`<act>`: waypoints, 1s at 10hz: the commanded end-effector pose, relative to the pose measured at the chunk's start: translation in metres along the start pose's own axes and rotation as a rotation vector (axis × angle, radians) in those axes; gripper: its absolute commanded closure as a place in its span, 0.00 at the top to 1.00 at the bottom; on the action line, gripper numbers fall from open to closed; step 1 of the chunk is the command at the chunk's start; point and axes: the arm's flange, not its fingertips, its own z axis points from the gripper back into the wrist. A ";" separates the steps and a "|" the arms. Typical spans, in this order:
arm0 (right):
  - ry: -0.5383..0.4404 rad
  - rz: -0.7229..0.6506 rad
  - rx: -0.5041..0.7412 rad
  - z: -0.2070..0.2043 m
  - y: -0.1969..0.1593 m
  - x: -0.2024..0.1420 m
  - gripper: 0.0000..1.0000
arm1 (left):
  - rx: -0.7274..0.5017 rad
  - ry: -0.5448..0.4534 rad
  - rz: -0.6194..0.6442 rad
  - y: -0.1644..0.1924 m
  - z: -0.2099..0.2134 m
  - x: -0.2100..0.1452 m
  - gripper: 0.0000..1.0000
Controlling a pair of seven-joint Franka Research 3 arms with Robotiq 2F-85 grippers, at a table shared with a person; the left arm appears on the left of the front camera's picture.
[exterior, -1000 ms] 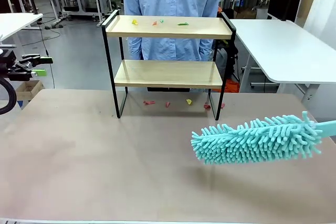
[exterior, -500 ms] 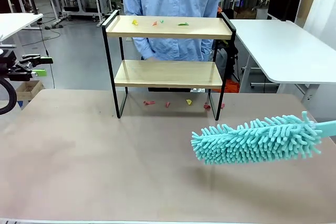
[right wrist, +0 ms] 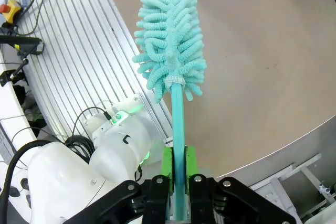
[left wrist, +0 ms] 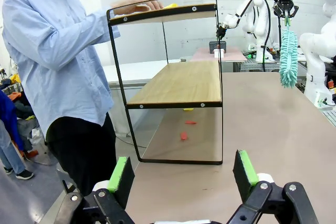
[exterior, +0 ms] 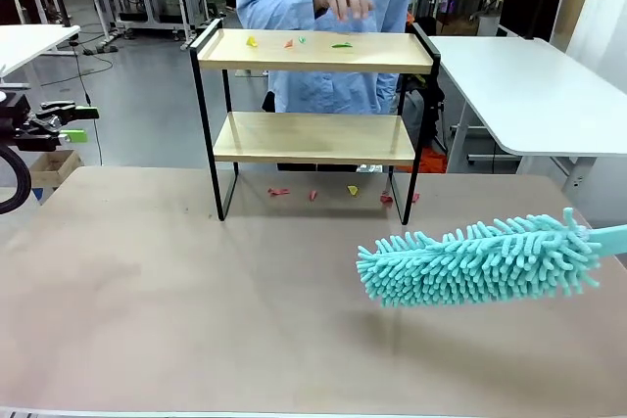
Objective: Clean the shelf.
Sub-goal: Clean the specific section of the Shelf indicated by the human with the Duster.
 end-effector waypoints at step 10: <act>-0.015 -0.015 0.001 0.001 0.001 0.004 0.12 | -0.001 0.000 -0.010 -0.001 -0.001 0.003 1.00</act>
